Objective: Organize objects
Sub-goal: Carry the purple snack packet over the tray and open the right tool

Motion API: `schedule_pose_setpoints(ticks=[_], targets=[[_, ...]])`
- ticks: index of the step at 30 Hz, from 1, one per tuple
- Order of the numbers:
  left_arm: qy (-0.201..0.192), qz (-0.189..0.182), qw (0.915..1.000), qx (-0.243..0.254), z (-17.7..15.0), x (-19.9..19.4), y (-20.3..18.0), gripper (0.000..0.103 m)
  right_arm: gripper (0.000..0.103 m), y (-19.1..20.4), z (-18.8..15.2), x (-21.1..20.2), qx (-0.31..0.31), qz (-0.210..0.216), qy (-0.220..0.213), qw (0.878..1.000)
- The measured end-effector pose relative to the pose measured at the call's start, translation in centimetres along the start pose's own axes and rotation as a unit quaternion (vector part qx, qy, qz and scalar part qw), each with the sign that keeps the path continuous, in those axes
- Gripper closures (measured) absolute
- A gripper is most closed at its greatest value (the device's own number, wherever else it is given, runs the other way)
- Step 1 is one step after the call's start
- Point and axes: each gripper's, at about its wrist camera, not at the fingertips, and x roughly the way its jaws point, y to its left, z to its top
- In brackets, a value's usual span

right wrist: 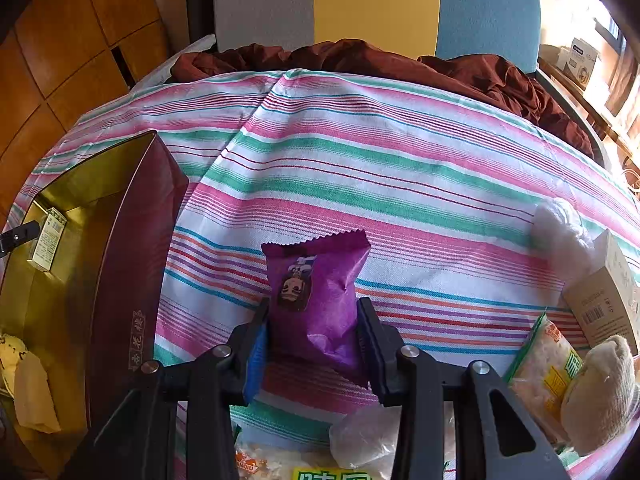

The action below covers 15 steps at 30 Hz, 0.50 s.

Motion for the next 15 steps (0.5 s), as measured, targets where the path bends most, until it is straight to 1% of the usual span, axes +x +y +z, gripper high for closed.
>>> schedule_pose_setpoints(ticks=[1, 2, 6, 9, 12, 15], targets=[[-0.007, 0.003, 1.0, -0.001, -0.1, -0.5, 0.2, 0.044, 0.062, 0.0, 0.0, 0.0, 0.0, -0.001, 0.0, 1.0], [-0.016, 0.01, 0.9998, -0.002, -0.3, -1.0, 0.4, 0.044, 0.062, 0.1, 0.1, 0.0, -0.001, -0.002, 0.0, 1.0], [-0.036, 0.012, 0.9992, -0.014, -1.6, -3.5, 1.5, 0.044, 0.062, 0.1, 0.1, 0.0, -0.002, -0.004, -0.001, 1.0], [-0.051, 0.01, 0.9981, -0.032, -3.2, -5.5, 2.4, 0.044, 0.062, 0.1, 0.1, 0.0, -0.002, -0.005, 0.0, 1.0], [-0.055, 0.005, 0.9971, -0.052, -5.2, -7.2, 3.1, 0.044, 0.062, 0.1, 0.1, 0.0, -0.002, -0.007, -0.001, 1.0], [-0.067, 0.01, 0.9959, -0.059, -7.2, -8.8, 3.3, 0.044, 0.062, 0.2, 0.1, 0.0, -0.003, -0.011, -0.002, 1.0]])
